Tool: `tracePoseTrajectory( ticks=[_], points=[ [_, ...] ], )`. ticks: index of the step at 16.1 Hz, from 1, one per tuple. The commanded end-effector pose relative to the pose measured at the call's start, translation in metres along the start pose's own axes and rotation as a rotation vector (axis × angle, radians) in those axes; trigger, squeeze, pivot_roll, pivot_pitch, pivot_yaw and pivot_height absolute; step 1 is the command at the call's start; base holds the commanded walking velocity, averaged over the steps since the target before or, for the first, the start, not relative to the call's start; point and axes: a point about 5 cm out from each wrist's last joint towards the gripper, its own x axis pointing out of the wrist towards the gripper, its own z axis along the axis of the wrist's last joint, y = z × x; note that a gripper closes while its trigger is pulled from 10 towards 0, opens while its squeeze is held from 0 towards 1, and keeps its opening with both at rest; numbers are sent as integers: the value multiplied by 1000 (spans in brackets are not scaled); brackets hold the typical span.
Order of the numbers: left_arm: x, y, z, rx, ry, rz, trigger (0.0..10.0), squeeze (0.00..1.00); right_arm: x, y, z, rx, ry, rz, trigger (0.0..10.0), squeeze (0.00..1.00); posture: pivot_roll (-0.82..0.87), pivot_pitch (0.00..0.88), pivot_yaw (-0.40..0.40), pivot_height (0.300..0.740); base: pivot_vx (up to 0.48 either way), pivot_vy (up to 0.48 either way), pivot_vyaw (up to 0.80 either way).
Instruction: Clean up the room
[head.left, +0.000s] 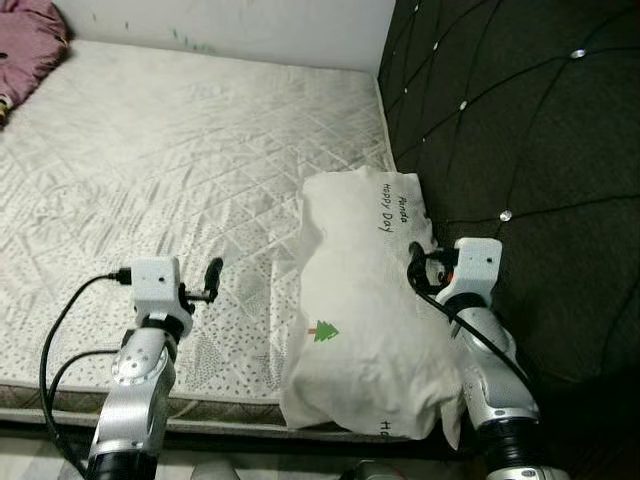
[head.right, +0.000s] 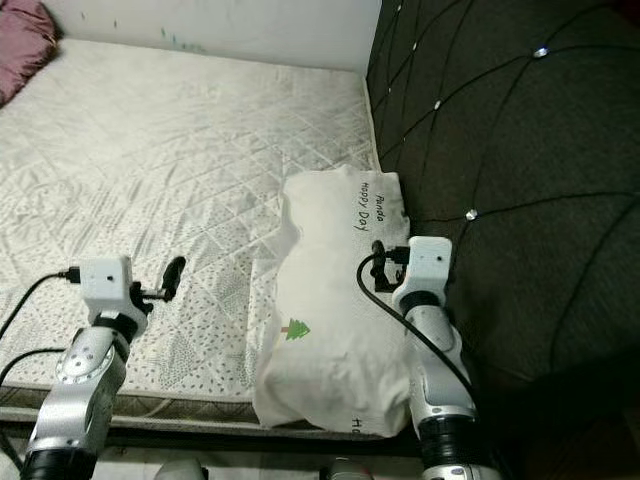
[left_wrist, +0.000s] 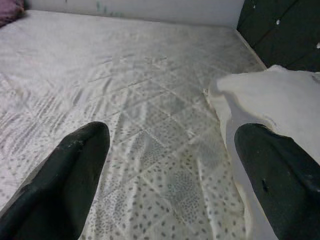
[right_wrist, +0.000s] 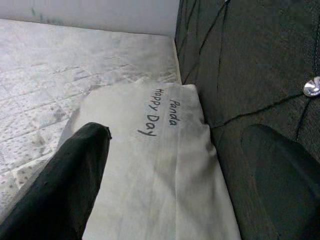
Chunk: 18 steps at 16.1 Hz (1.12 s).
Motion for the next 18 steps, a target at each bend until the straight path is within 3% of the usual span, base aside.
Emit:
tracePoseTrajectory(
  ticks=[1,5,9,14,18],
  points=[
    [-2,-1,2,20,-19,-12,10000,0,-3,-6,-1,-15,-1,-19,10000,0,8,40,-62,740,0,0,0],
    [-1,-1,2,19,-15,-12,10000,0,3,-4,5,56,-20,-8,10000,0,12,34,-66,740,0,0,0],
    [1,-2,3,5,-19,-15,10000,0,2,5,5,49,-21,25,10000,0,14,31,-69,740,0,0,0],
    [4,-6,3,-36,-9,-31,10000,0,4,5,5,65,-16,23,10000,0,18,33,-71,740,0,0,-800],
    [5,-7,6,-32,-20,-38,10000,0,6,5,6,49,-27,18,10000,0,18,40,-65,740,0,354,0]
  ],
)
